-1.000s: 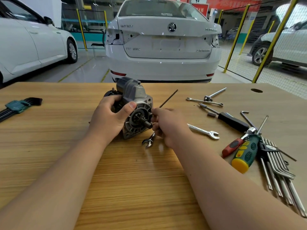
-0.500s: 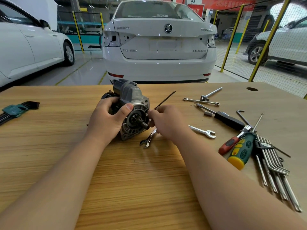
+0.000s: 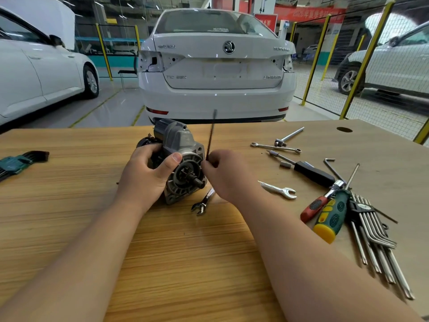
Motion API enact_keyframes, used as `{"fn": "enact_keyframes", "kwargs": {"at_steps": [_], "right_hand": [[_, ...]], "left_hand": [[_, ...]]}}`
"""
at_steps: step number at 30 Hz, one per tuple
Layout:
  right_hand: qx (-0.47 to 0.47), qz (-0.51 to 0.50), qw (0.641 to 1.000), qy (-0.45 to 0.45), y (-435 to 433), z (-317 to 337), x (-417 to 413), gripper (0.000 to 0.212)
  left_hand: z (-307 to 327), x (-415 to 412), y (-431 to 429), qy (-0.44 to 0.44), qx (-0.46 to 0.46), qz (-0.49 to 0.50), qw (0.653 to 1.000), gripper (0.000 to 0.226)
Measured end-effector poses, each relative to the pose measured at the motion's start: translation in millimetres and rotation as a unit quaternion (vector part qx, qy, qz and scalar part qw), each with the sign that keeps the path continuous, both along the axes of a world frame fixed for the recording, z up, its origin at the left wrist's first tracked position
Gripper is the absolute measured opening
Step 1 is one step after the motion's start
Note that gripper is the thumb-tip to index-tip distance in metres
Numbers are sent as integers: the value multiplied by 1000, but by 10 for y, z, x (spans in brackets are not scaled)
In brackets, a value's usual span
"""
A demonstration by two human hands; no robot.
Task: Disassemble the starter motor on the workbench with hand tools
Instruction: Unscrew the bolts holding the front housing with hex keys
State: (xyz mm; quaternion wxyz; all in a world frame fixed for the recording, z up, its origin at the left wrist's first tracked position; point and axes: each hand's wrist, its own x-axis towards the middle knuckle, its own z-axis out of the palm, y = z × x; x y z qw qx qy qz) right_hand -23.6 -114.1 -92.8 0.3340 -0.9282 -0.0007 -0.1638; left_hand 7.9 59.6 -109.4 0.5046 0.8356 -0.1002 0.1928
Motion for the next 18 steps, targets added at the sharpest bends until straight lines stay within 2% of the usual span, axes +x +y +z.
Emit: {"fn": "enact_keyframes", "kwargs": {"at_steps": [1,3,7,11,15,18], "right_hand": [[-67,-1,997,-35,9,5,-9,21],[-128,1,989,-80,16,13,-18,14],[-128,10,985,-117,22,16,-1,13],[-168,14,975,-141,43,24,-17,10],[-193,28,970,-142,57,21,-46,10],[-176,33,974,-140,22,28,-51,10]], "left_hand": [[-3,-1,-4,0,-3,0,1000,61],[-5,-7,-4,1,-5,1,1000,63],[3,-9,-5,0,-5,-3,1000,67],[10,-14,-5,1,1,-7,1000,77],[15,0,16,6,8,-16,1000,69],[16,6,10,5,13,-24,1000,70]]}}
